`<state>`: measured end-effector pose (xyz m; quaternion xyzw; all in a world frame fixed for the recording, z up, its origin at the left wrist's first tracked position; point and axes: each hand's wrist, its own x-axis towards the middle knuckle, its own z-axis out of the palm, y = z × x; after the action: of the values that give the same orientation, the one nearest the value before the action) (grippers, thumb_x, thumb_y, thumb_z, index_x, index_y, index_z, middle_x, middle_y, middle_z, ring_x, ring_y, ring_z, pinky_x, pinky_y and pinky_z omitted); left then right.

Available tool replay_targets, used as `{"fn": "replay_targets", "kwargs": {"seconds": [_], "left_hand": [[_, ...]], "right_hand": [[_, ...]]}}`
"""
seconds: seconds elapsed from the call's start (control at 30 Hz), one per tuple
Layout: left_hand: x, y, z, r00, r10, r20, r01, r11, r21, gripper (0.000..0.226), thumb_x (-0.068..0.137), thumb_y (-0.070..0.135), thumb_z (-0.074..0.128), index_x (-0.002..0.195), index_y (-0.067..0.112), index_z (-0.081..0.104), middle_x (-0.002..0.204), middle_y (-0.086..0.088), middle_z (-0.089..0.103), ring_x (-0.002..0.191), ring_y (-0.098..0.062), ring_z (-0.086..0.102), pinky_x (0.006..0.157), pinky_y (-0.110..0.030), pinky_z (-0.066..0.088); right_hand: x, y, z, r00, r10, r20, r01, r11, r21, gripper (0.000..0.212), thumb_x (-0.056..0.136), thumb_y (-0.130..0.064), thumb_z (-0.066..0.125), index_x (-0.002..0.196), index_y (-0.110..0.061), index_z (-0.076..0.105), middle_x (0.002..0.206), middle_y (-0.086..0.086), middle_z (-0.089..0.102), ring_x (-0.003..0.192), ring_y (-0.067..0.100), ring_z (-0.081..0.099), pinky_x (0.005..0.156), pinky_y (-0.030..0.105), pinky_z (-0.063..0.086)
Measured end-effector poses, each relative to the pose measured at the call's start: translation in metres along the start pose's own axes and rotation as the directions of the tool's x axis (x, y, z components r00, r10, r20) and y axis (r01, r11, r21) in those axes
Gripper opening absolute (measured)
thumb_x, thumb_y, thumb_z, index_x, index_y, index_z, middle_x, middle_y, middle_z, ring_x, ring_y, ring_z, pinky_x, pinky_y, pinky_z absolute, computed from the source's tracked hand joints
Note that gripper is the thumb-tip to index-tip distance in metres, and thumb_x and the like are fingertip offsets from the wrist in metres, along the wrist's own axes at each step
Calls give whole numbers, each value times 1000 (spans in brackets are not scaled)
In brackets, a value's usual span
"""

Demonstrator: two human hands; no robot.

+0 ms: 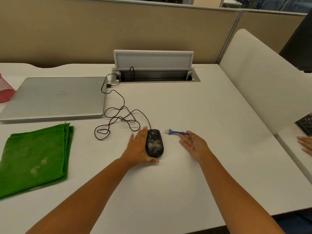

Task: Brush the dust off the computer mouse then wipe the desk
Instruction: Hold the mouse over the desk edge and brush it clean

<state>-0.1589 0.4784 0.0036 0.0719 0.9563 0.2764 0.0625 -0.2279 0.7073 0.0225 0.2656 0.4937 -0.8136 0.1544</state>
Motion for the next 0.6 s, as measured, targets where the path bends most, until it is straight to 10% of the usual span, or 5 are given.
{"fn": "replay_targets", "kwargs": {"seconds": [0.6], "left_hand": [[-49,3,-17,980,-34,-195,19,997,-78,132,52,66,73,144,20,-10,149,-8,17,138,-20,8,109,-32,-13]], "right_hand": [[-12,-4,10,999,26,44,-25,999,-25,33,98,-29,38,96,-4,59,96,13,66,88,21,66,69,33,54]]}}
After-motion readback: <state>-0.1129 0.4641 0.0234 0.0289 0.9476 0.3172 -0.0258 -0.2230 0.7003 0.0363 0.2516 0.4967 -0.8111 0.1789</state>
